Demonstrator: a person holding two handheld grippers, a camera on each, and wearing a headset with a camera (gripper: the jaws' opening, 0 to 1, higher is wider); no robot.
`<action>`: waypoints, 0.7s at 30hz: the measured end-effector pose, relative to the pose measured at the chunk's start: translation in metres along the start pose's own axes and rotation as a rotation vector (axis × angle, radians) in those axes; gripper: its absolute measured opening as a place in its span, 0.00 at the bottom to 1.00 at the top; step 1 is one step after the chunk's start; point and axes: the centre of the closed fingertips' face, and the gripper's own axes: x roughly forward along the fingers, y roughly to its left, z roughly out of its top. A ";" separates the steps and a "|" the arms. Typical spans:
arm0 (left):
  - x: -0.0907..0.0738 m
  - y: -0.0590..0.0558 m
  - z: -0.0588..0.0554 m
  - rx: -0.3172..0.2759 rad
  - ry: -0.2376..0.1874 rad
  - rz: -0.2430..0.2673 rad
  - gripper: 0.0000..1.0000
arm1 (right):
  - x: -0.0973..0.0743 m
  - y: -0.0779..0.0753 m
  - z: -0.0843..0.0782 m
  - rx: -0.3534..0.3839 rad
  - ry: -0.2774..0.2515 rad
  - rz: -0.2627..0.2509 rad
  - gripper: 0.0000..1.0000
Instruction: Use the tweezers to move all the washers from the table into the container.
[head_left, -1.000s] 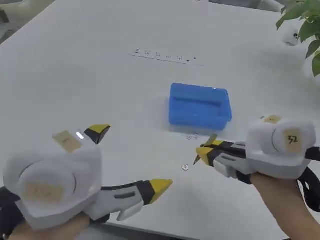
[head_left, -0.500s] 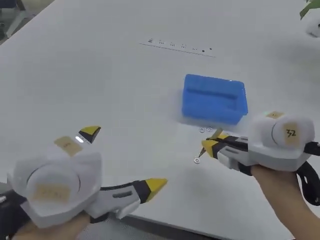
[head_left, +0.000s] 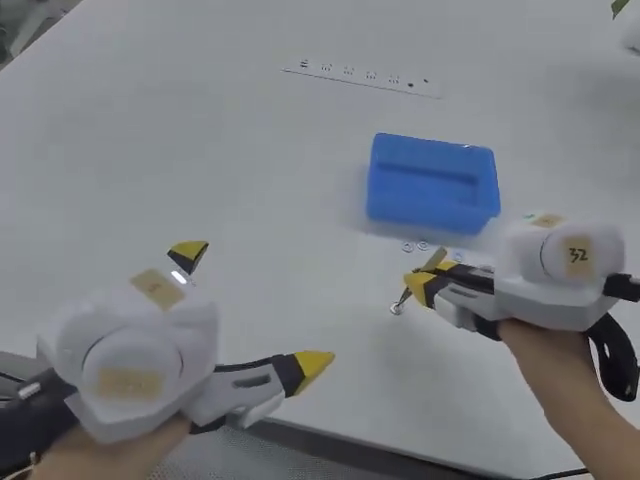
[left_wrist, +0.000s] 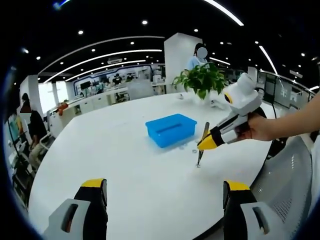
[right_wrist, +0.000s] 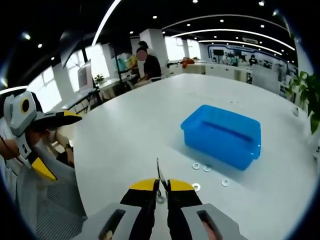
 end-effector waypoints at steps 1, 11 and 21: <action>0.000 0.000 0.001 -0.001 -0.006 0.004 0.99 | 0.000 0.000 0.000 -0.007 -0.001 -0.006 0.04; 0.000 0.000 0.006 0.004 -0.053 0.013 0.99 | -0.001 0.002 -0.002 -0.030 0.000 -0.016 0.03; 0.002 -0.005 0.000 0.074 -0.015 0.010 0.99 | -0.001 0.003 -0.003 -0.084 0.027 -0.028 0.02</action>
